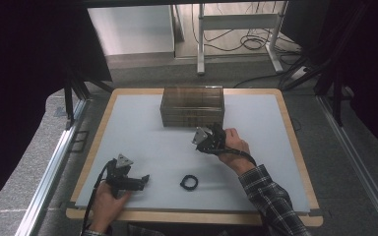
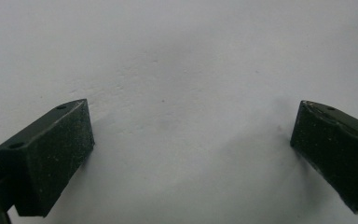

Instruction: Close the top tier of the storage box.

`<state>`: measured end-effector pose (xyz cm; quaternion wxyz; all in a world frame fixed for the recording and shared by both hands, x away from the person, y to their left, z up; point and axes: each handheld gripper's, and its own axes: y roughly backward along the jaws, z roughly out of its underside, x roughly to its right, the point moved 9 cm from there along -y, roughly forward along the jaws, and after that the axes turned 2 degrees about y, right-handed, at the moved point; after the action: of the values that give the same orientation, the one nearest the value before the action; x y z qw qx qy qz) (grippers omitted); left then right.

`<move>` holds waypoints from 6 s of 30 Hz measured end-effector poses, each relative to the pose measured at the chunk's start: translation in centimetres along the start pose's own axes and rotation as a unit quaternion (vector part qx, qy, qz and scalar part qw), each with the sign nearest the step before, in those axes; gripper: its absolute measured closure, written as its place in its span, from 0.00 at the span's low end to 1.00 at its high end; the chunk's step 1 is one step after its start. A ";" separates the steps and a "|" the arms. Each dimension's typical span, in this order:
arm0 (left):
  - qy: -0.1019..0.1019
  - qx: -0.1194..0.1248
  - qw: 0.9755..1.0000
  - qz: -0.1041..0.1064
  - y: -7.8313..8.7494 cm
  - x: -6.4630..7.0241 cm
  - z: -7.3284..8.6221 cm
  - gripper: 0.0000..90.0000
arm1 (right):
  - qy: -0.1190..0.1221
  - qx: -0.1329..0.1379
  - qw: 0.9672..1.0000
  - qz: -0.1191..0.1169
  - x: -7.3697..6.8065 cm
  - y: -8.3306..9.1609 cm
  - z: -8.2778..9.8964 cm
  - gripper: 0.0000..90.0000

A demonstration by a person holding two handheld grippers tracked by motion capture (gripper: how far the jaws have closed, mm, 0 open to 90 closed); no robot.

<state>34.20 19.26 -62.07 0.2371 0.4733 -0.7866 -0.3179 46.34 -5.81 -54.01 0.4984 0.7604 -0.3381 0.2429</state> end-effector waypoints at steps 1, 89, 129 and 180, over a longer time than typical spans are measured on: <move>0.000 0.000 1.000 0.000 0.0 0.0 0.0 0.00 | 0.003 0.000 1.000 0.003 0.0 -0.1 -0.1 0.49; 0.001 0.000 1.000 0.000 0.0 0.0 0.0 0.00 | 0.182 -0.062 0.971 0.145 2.3 -4.0 -3.3 0.62; 0.001 0.000 1.000 0.000 0.0 0.0 0.0 0.00 | 0.216 -0.078 0.954 0.195 3.1 -5.7 -4.3 0.88; 0.001 0.000 1.000 0.000 0.0 0.0 0.0 0.00 | 0.215 -0.055 0.959 0.177 2.0 -4.1 -4.1 0.90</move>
<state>34.19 19.25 -62.07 0.2381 0.4738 -0.7862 -0.3173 50.56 -1.42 -53.44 0.5494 0.5898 -0.3653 0.4657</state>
